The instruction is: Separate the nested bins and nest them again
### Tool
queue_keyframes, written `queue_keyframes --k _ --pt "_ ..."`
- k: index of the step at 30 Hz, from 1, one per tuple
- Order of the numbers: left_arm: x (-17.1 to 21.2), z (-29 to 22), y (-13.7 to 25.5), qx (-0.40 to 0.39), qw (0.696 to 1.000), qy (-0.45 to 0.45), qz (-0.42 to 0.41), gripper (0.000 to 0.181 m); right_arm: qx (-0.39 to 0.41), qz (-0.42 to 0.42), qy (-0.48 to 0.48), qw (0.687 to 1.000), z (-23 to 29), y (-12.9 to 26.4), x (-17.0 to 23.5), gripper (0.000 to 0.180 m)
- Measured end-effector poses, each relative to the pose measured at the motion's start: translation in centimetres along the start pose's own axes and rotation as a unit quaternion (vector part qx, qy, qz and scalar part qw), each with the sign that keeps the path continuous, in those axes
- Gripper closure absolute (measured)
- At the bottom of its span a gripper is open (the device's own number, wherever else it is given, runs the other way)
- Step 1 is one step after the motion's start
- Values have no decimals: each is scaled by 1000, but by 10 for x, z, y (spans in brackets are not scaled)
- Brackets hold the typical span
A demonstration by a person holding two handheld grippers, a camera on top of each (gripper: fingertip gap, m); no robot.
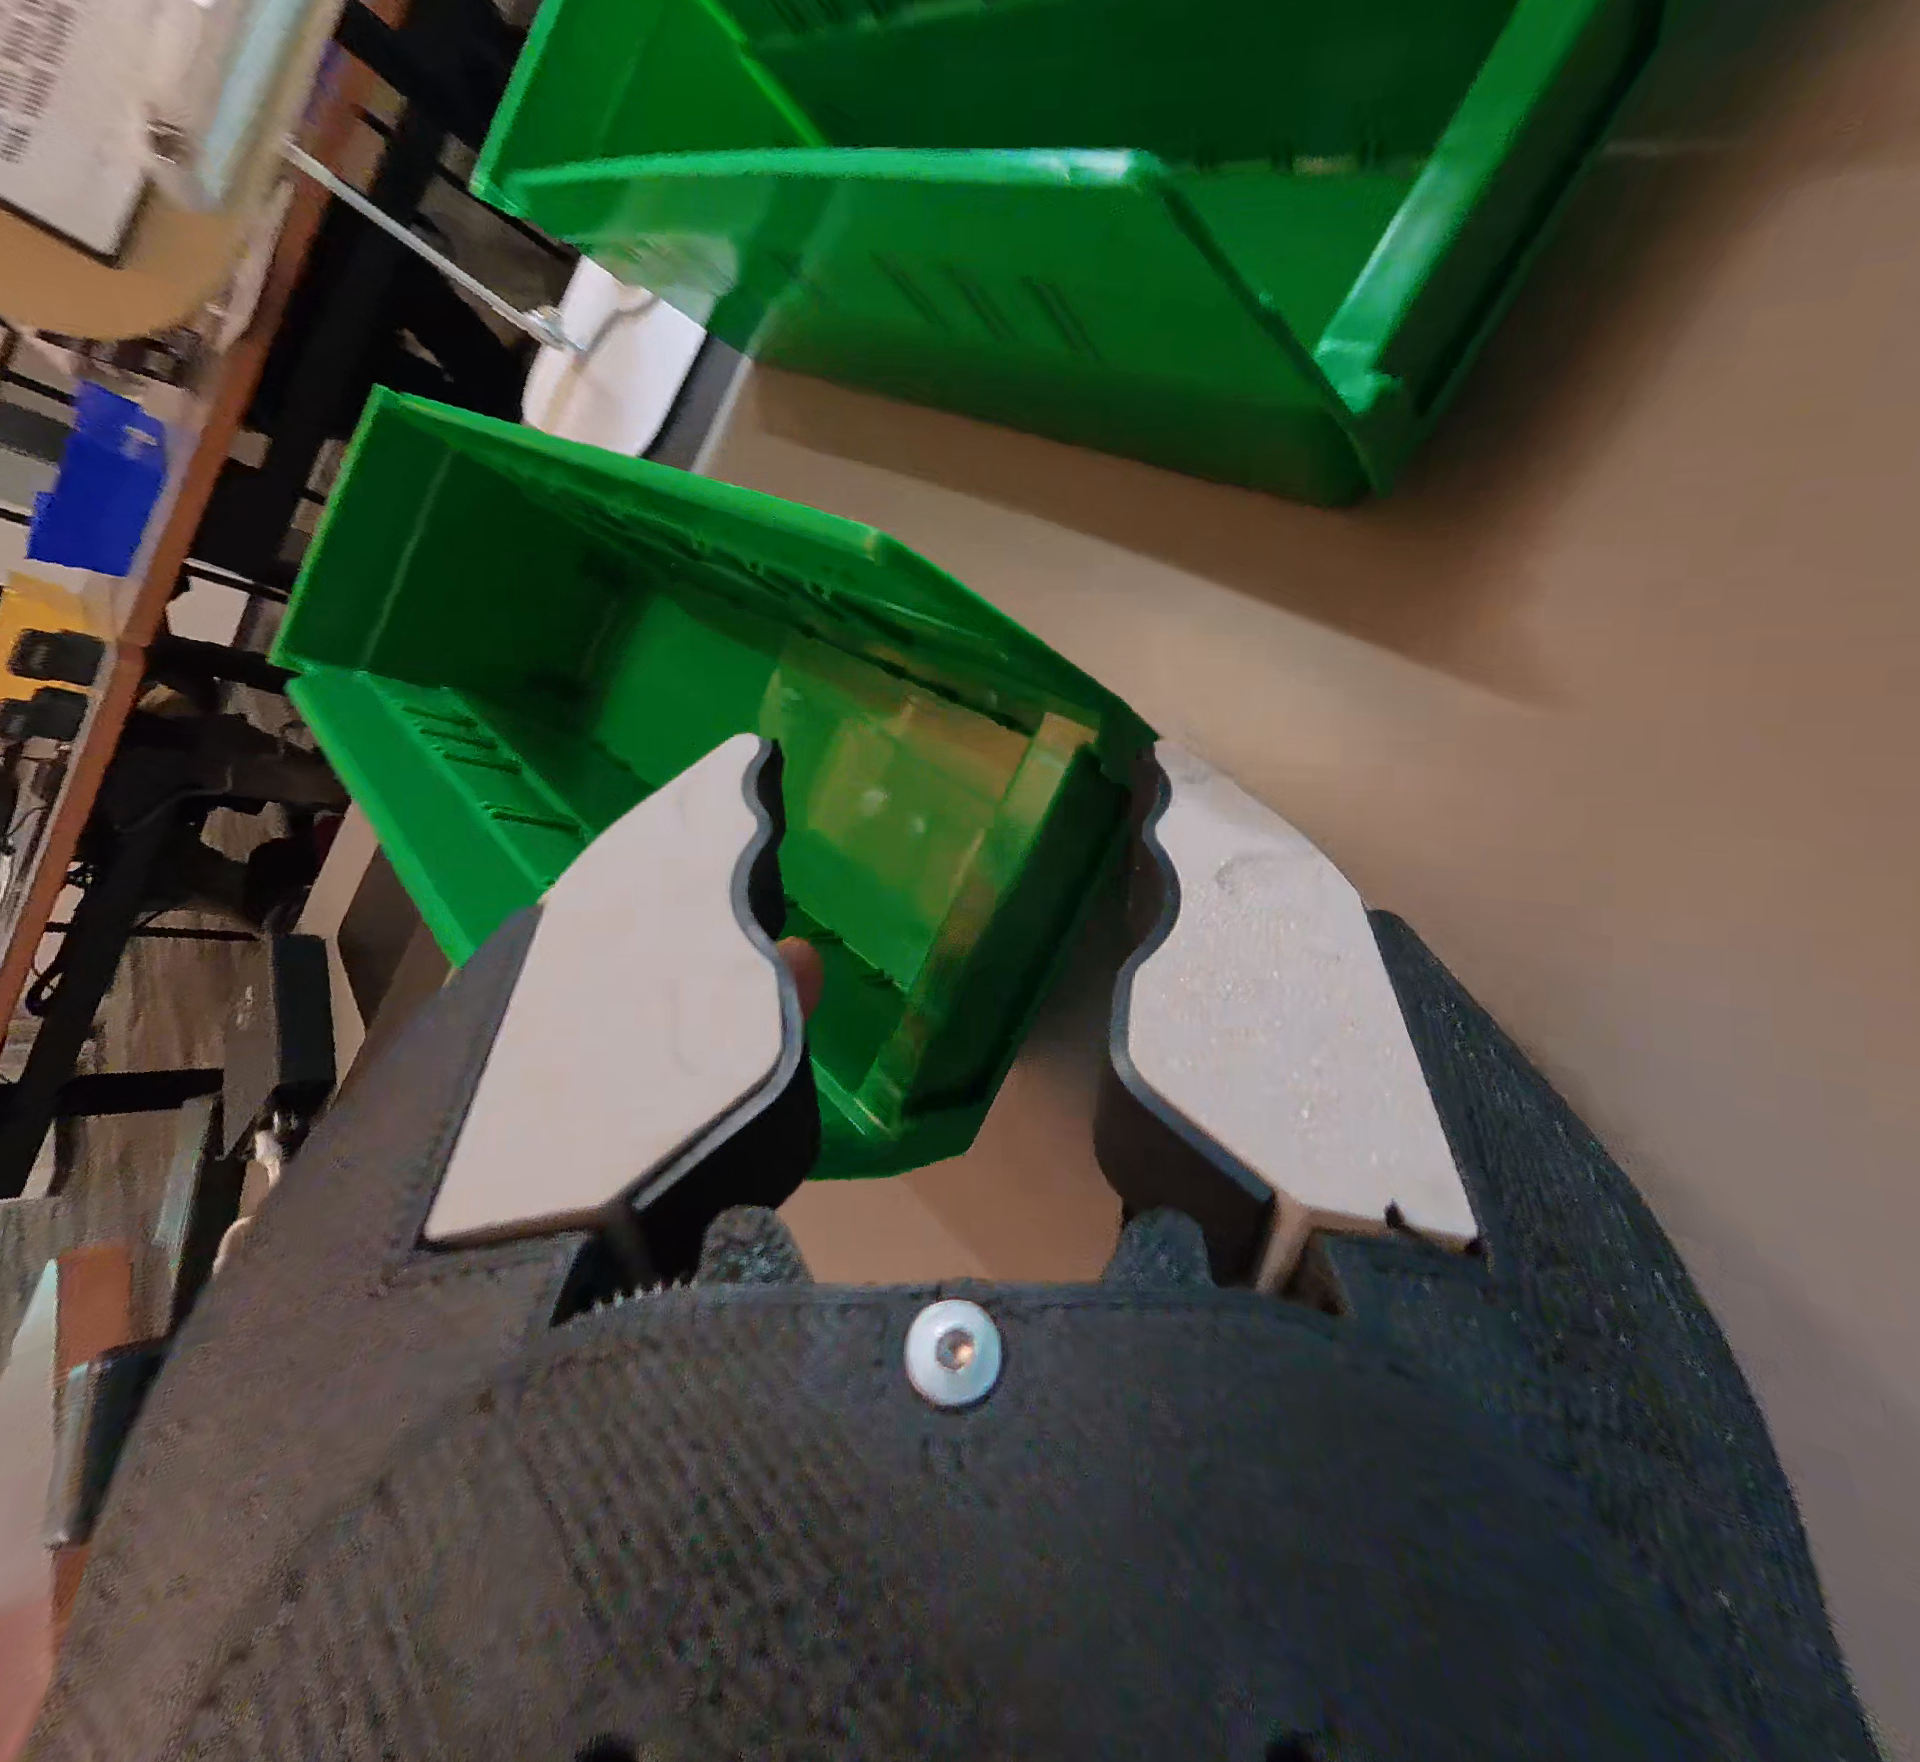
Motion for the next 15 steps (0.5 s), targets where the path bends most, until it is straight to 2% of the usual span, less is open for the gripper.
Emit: queue_keyframes --k 5,12,15 --pt "7 2 -13 39 998 -30 30 118 -34 -28 -12 999 5 8 -6 117" --pt "19 -3 -29 82 988 -86 102 123 -96 -27 -50 994 14 14 -11 113" --pt "24 -2 -37 49 985 -120 118 142 -107 -22 -59 992 15 15 -11 112"
Point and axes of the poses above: each gripper's, where its closed fingertips meet, y back along the fingers, x out of its underside, z = x × y across the jaws, the point moved 9 cm from there along y, back along the fingers, and after that the axes turned 15 degrees about -y, right-handed, at the moved point
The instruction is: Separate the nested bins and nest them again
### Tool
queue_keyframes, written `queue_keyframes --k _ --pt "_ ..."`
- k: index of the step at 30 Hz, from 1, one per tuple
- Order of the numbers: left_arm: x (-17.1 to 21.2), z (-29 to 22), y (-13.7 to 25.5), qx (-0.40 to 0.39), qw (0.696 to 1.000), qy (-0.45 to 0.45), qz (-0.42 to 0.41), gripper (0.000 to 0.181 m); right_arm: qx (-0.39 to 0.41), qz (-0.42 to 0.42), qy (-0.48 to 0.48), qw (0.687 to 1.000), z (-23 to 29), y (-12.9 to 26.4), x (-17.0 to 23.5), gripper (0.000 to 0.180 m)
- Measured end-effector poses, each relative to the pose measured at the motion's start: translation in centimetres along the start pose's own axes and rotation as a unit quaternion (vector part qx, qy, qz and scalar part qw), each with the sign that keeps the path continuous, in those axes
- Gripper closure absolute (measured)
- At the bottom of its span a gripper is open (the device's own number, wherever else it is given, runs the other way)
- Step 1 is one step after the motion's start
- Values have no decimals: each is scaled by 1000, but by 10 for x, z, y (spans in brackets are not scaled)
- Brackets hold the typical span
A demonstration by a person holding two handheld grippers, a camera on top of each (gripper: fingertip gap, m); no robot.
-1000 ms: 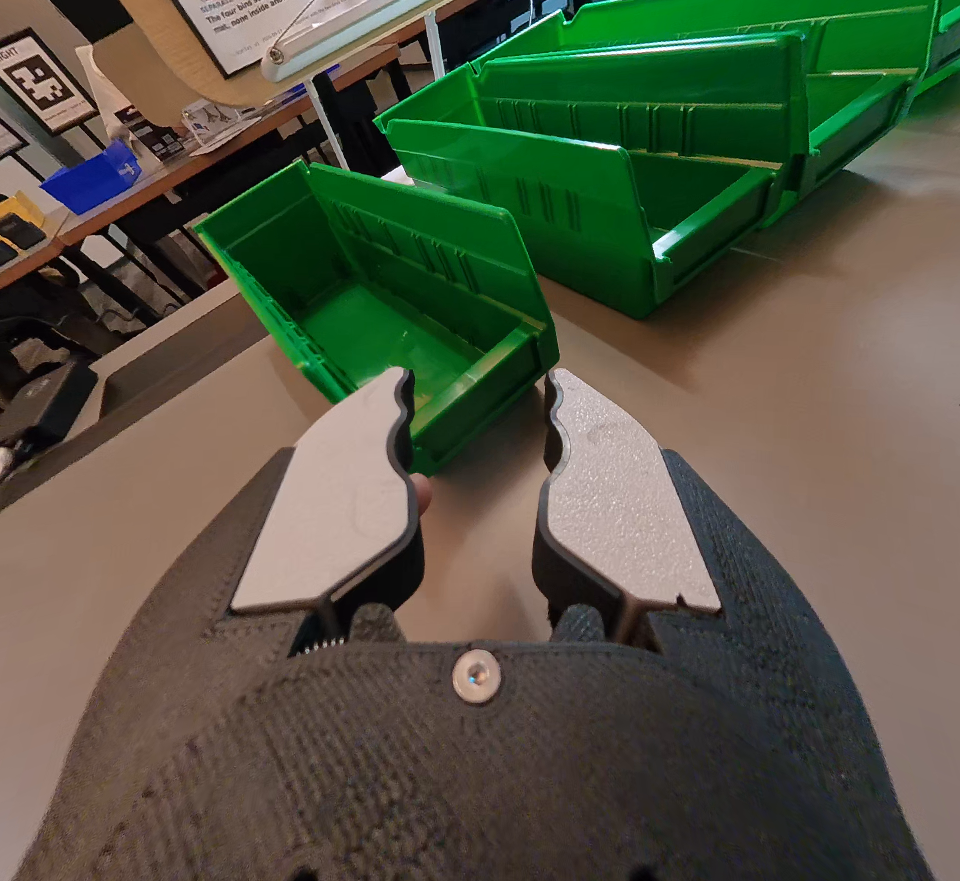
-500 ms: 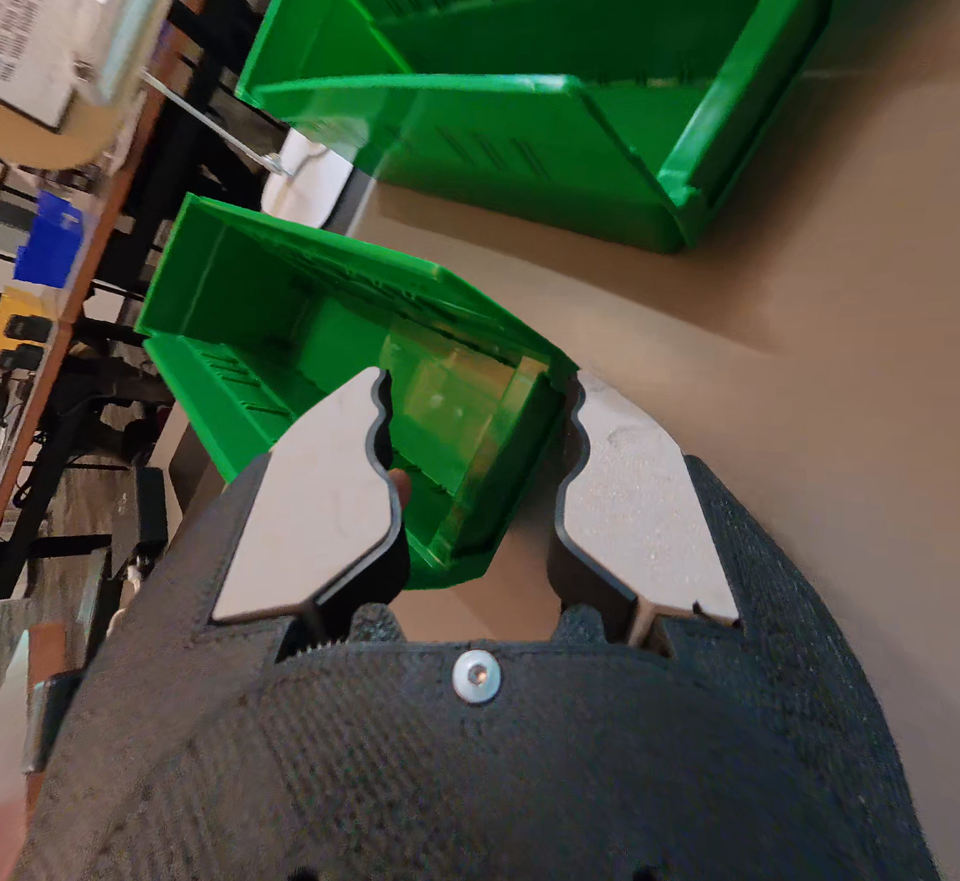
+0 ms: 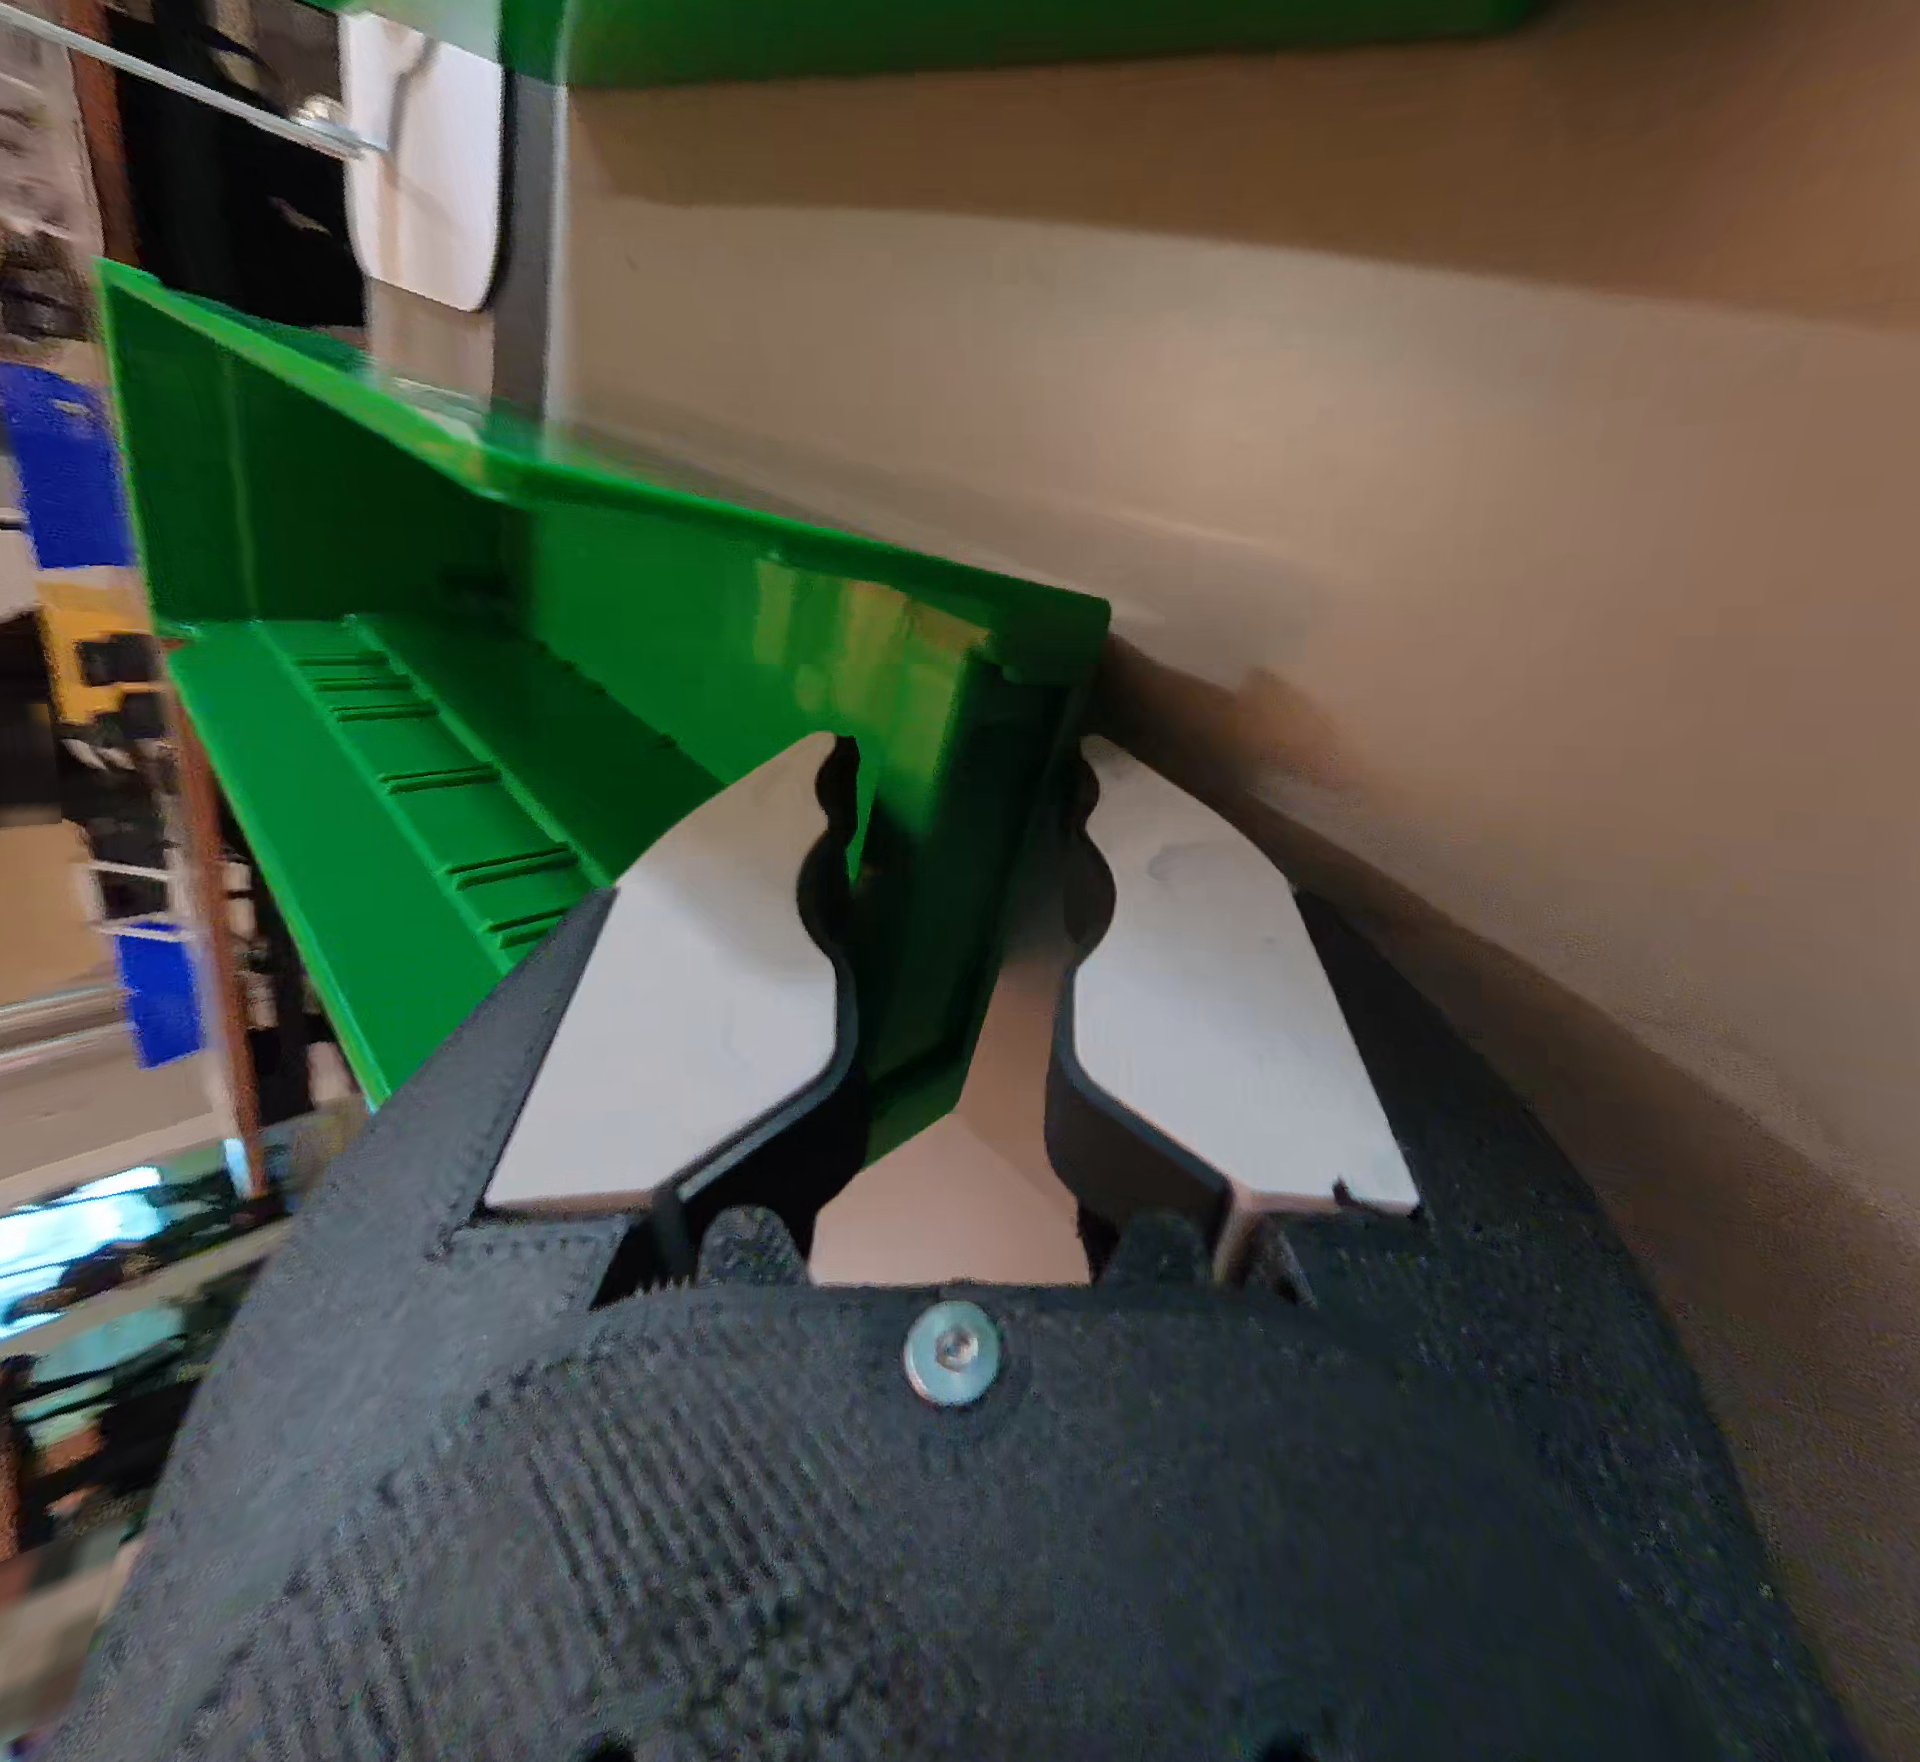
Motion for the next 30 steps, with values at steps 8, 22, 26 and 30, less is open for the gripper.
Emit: queue_keyframes --k 8,22,26,30 --pt "0 2 -4 -64 996 -52 -15 149 -3 3 11 1000 2 1 2 112" --pt "-14 28 69 -127 987 -87 -48 150 -4 17 22 1000 4 -3 5 112" --pt "-55 46 108 -138 982 -95 -91 150 -3 19 27 999 5 -4 5 112" --pt "-104 52 118 -120 980 -112 -114 150 6 15 32 999 4 -2 4 113"
Point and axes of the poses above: each gripper's, where its closed fingertips meet, y back along the fingers, x out of its underside, z = x × y across the jaws, the point moved 9 cm from there along y, back along the fingers, and after that the axes turned 15 degrees about -y, right-handed, at the moved point
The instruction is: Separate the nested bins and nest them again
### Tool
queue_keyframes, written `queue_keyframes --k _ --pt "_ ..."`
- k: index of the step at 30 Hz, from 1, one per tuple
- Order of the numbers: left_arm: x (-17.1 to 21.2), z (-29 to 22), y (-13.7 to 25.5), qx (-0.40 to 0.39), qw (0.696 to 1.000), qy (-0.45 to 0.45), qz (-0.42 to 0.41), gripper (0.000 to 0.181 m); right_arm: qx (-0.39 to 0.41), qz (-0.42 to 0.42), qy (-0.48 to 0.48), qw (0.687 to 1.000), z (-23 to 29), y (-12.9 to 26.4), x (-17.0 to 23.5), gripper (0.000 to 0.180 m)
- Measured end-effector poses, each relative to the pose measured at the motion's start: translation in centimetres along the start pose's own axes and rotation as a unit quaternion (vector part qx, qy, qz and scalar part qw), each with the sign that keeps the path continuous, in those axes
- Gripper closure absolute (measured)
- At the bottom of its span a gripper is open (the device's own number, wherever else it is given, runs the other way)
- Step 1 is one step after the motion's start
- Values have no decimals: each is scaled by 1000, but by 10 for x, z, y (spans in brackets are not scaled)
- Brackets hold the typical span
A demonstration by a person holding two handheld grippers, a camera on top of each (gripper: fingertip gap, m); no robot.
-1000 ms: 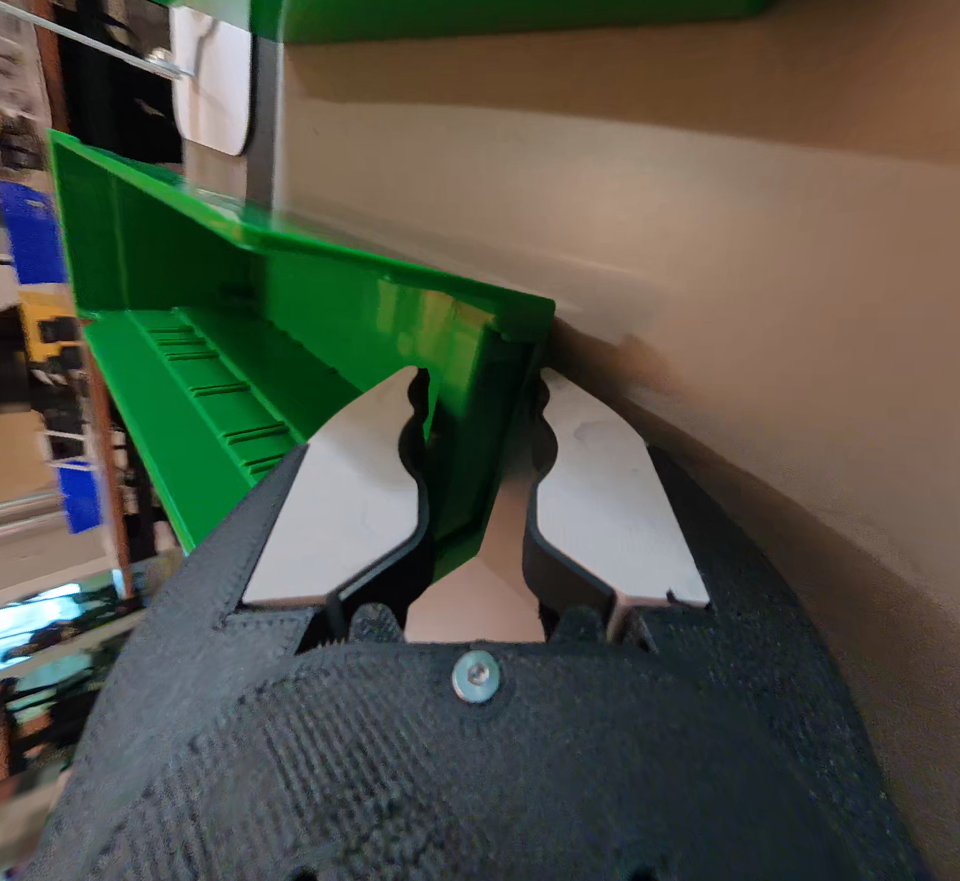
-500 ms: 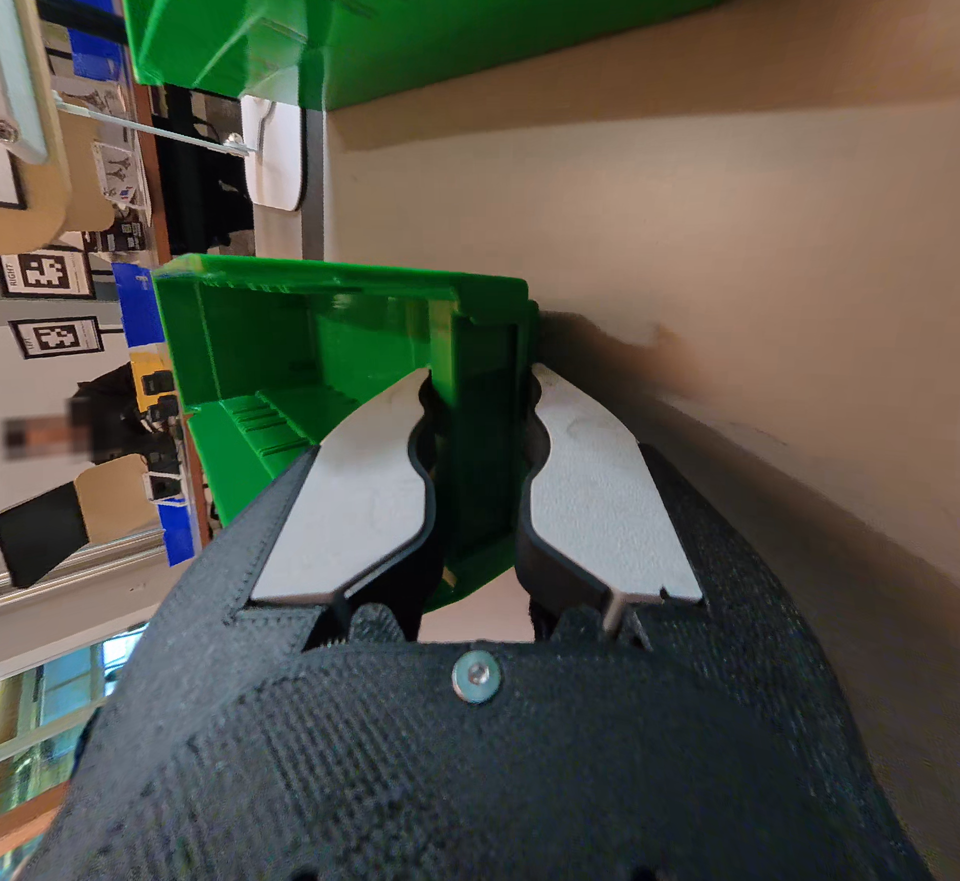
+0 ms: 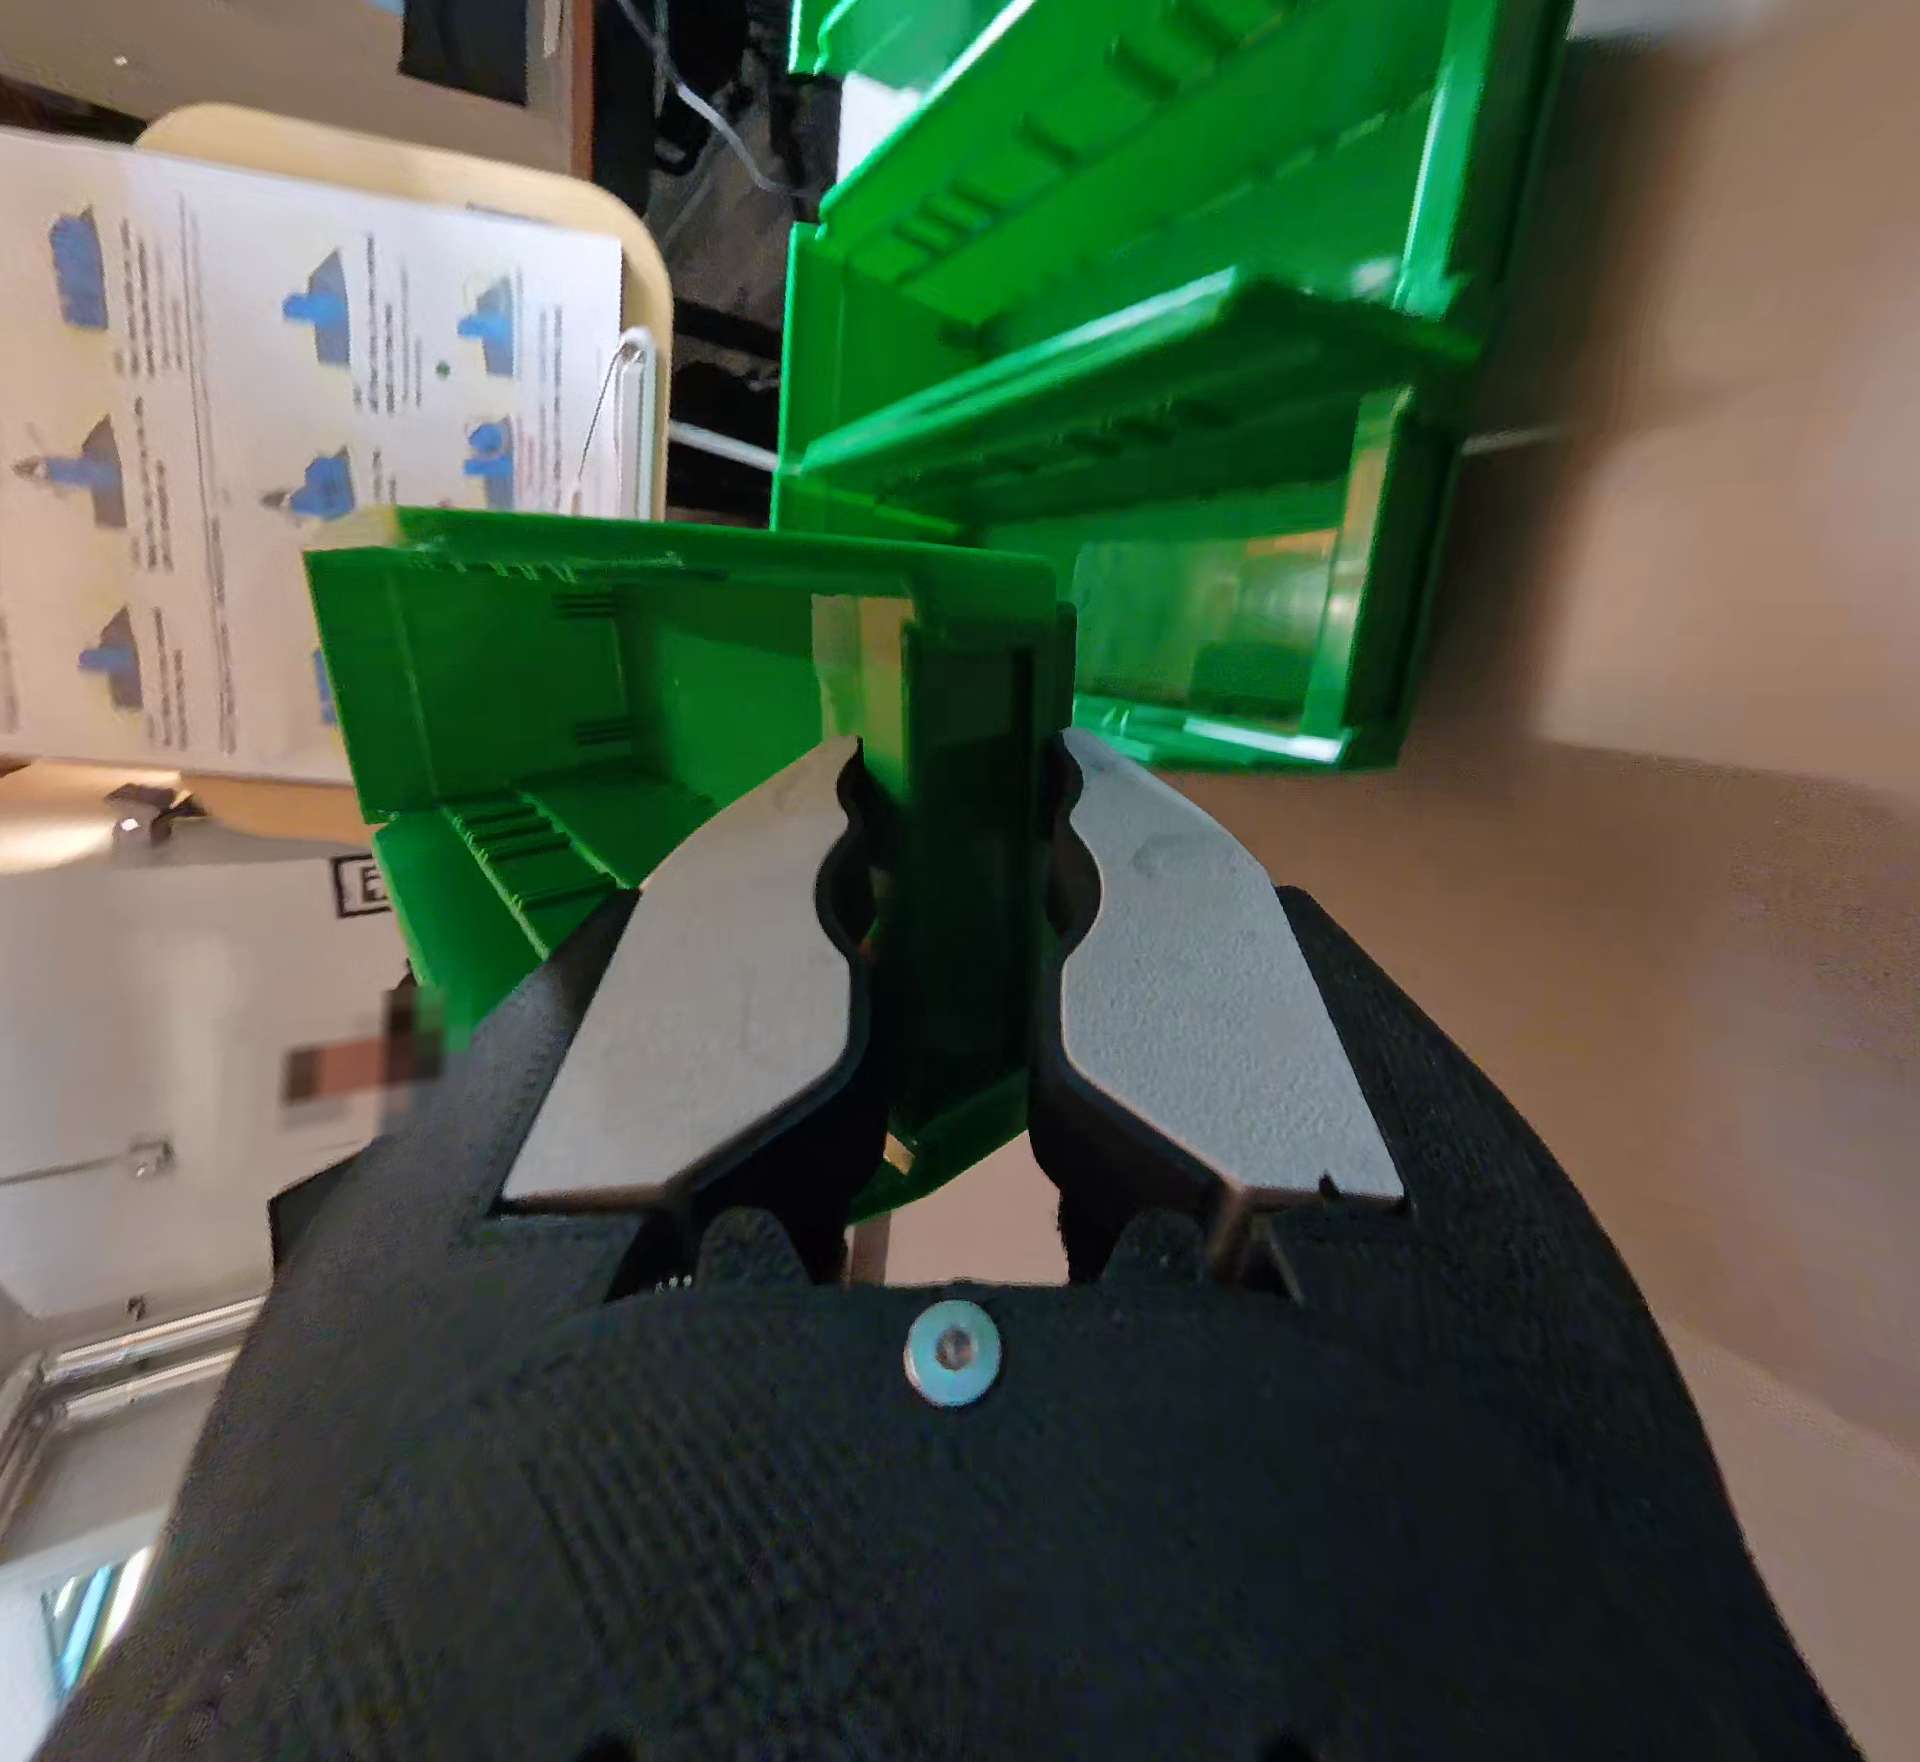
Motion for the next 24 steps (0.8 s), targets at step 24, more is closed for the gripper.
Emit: queue_keyframes --k 24 --pt "-39 -48 -76 65 998 13 -6 126 14 -30 4 999 -3 14 -8 116"
Point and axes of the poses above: each gripper's, where its closed fingertips meet, y back along the fingers, x out of its underside, z = x × y across the jaws, the point moved 9 cm from there along y, back along the fingers, and after that the axes turned 15 degrees about -y, right-handed, at the moved point
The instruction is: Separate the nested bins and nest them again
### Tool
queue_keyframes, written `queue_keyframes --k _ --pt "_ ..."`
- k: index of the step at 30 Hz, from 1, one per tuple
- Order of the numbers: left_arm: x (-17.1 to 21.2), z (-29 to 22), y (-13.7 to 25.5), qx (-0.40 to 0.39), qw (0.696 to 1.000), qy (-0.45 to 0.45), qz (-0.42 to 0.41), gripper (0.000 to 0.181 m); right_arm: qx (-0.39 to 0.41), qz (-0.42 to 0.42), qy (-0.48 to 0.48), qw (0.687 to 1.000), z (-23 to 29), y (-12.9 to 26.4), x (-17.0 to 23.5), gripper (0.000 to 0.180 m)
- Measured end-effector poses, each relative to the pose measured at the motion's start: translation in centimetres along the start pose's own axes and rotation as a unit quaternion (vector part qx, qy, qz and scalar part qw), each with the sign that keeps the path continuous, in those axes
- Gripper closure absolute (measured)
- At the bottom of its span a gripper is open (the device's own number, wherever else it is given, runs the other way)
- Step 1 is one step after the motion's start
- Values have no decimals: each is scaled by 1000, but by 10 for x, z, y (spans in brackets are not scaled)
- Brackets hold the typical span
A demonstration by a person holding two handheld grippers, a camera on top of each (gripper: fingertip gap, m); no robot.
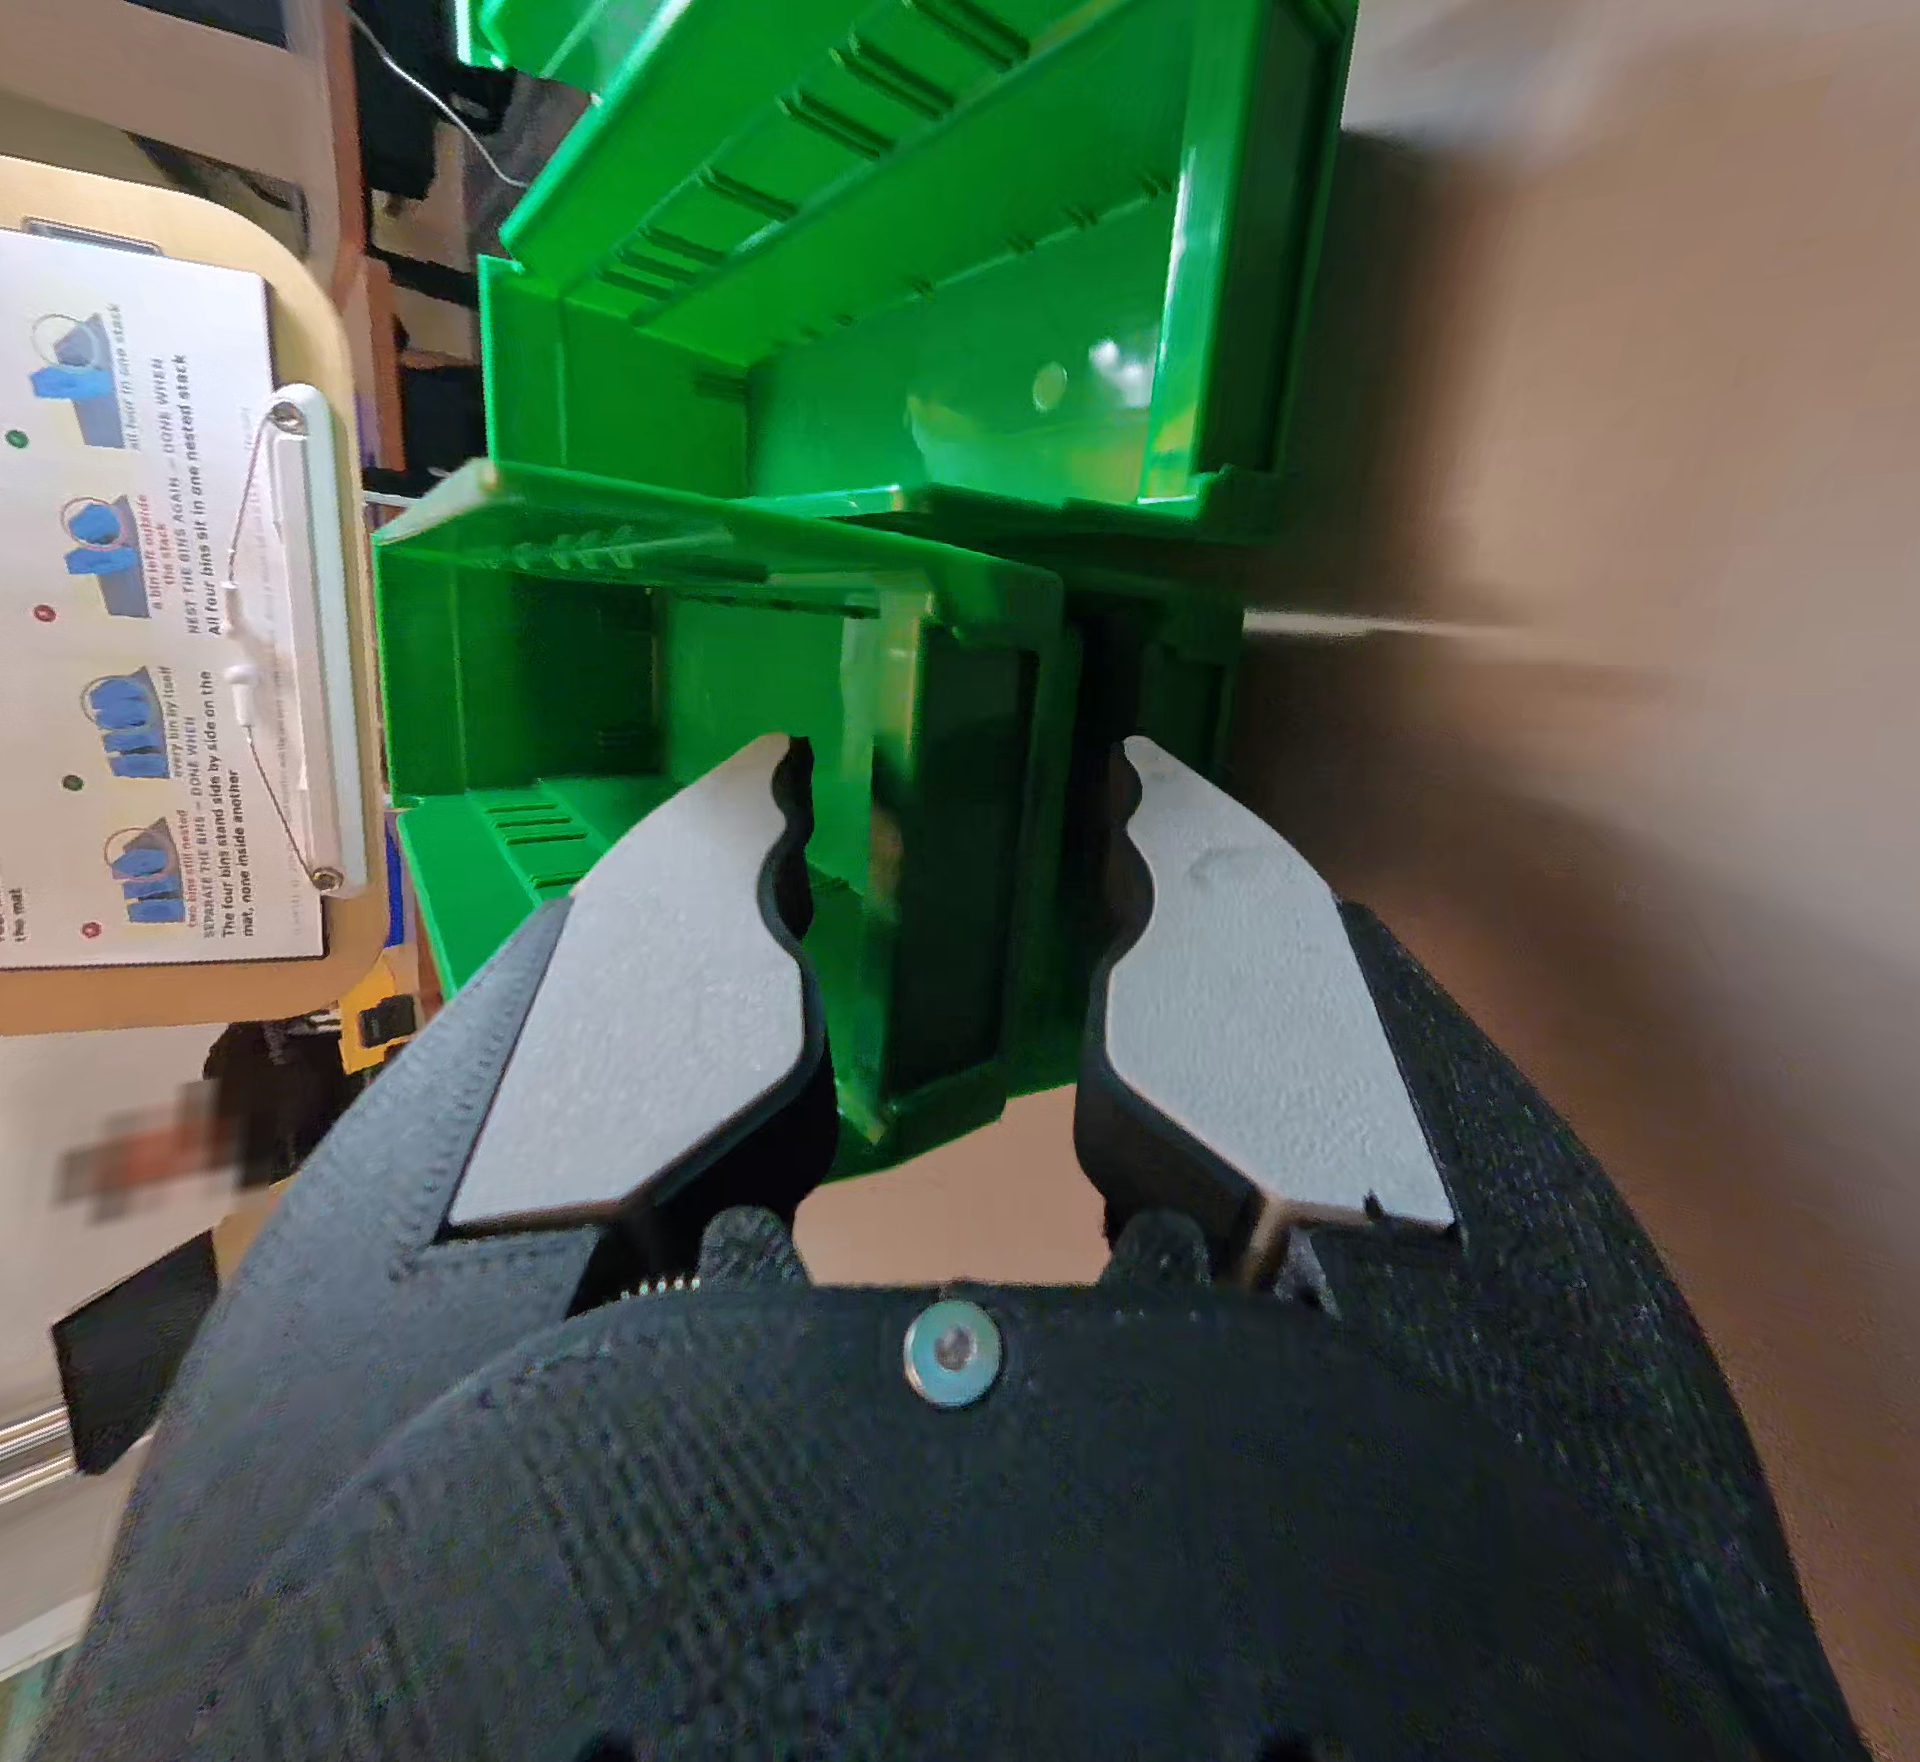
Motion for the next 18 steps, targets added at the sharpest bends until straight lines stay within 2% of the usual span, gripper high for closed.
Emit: queue_keyframes --k 5,8,13,18 --pt "0 -3 24 -30 998 32 -50 128 -1 6 -1 1000 0 -2 2 116" --pt "5 -5 34 -55 994 56 -71 140 -3 8 -2 1000 1 -3 3 116" --pt "15 -10 26 -77 993 66 -64 159 -4 15 0 1000 2 -5 5 117" --pt "15 -22 25 -84 992 59 -77 155 0 16 -1 1000 1 -4 6 117"
Point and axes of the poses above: each gripper's, where its closed fingertips meet, y back along the fingers, x out of its underside, z = x × y across the jaws, the point moved 9 cm from there along y, back along the fingers, and after that the axes turned 15 degrees about -y, right-handed, at the moved point
